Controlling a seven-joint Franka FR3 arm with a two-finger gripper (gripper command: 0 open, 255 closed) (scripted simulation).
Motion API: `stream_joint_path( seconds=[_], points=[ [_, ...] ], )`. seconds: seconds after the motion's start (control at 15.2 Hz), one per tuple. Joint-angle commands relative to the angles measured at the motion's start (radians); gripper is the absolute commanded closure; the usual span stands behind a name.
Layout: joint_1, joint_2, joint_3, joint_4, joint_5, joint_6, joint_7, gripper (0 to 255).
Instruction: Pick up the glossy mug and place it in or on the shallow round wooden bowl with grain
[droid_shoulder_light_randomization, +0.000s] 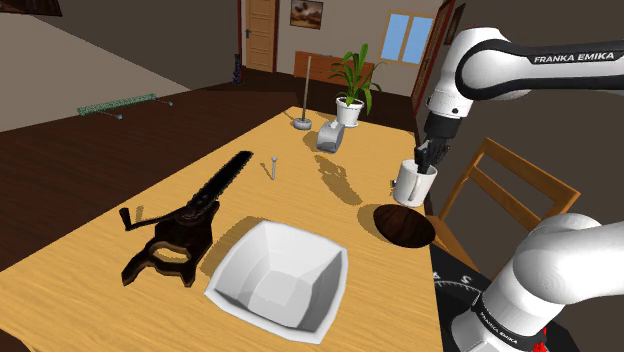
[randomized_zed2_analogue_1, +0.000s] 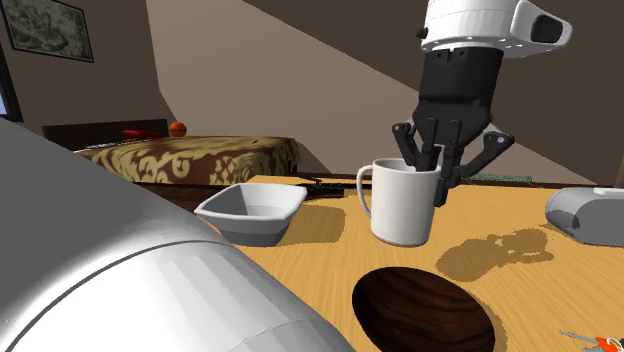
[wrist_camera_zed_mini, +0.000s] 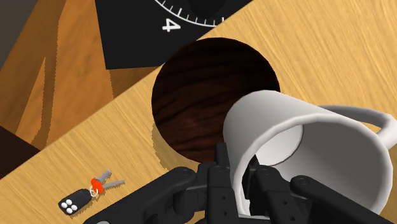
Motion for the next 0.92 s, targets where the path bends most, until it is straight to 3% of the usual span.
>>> stream_joint_path(
  seconds=[0.0, 0.86],
  points=[
    [-0.025, -0.029, -0.043, -0.021, -0.034, -0.01, -0.048, 255],
    [-0.029, -0.006, -0.051, -0.17, -0.04, 0.162, -0.056, 255]
  ],
)
